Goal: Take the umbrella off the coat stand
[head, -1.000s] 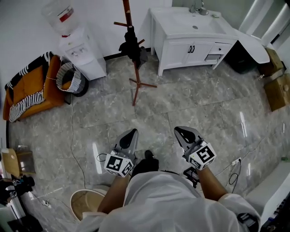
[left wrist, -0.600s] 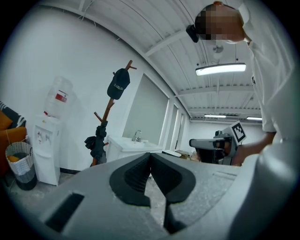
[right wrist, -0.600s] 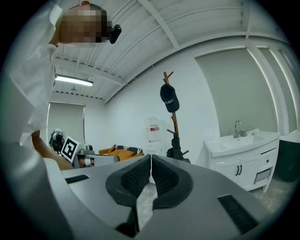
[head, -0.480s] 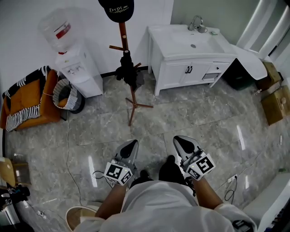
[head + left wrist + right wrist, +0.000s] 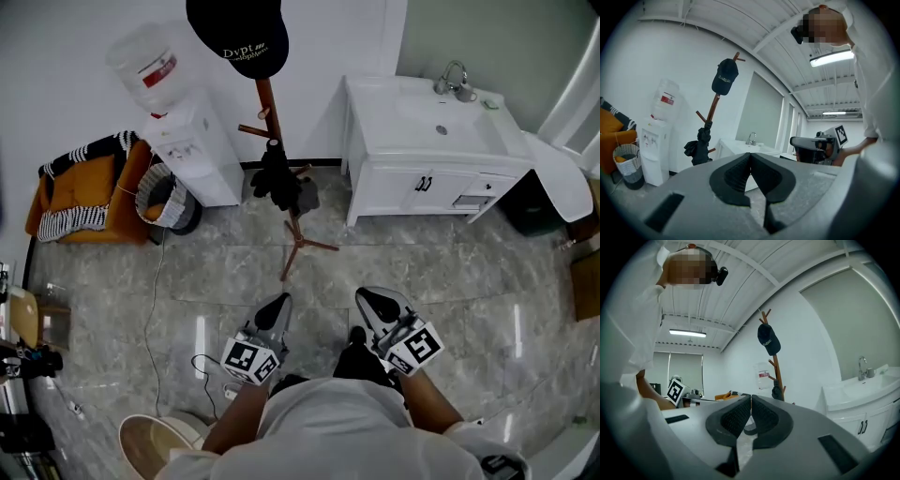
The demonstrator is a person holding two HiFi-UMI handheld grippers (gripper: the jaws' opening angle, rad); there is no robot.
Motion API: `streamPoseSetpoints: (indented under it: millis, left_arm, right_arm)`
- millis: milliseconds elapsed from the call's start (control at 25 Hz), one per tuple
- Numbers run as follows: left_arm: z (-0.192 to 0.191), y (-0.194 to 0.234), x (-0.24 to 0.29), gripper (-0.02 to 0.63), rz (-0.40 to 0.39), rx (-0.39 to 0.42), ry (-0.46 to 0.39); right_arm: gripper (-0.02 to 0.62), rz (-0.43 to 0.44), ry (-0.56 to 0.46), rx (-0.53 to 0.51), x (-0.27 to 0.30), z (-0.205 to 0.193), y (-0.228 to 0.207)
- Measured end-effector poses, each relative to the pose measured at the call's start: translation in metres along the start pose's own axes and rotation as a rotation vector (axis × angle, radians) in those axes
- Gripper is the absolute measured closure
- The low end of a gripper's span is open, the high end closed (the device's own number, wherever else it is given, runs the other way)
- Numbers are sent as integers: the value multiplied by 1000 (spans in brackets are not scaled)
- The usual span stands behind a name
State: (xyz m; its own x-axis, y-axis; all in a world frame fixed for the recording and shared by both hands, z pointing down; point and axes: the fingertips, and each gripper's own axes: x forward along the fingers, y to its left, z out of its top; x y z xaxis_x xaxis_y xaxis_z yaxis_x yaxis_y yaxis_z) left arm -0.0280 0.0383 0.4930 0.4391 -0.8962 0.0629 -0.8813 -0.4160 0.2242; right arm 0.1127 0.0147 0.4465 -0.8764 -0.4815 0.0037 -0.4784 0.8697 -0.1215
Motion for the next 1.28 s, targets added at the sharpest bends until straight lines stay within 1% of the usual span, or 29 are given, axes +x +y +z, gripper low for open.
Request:
streamPoseSetpoints:
  millis: [120, 280, 440, 560, 640, 840, 1040, 1120, 1200, 1280]
  left_arm:
    - [9, -1, 26, 595, 69, -6, -11]
    - [25, -2, 56, 595, 135, 18, -22]
    - [39, -1, 75, 595, 209, 55, -27]
    - [51, 5, 81, 594, 269, 62, -49]
    - [55, 11, 82, 594, 295, 63, -57]
    - [62, 31, 89, 594, 303, 40, -30]
    - [67, 65, 103, 591, 312, 41, -37]
    - [70, 80, 113, 576, 309, 41, -39]
    - [74, 98, 124, 539, 302, 42, -35]
    - [81, 117, 137, 525, 295, 51, -32]
  right_arm:
    - [578, 56, 0, 7, 4, 9, -36]
    - [578, 145, 0, 22, 9, 21, -74]
    - [578, 236, -19, 24, 17, 31, -100]
    - [578, 277, -26, 29, 26, 34, -114]
    - [578, 299, -27, 35, 33, 32, -120]
    - [578, 331, -6, 67, 55, 23, -128]
    - [578, 339, 21, 51, 88, 14, -139]
    - [578, 332, 34, 47, 101, 13, -147]
    - [578, 327, 52, 35, 115, 14, -155]
    - [578, 324, 66, 17, 132, 16, -168]
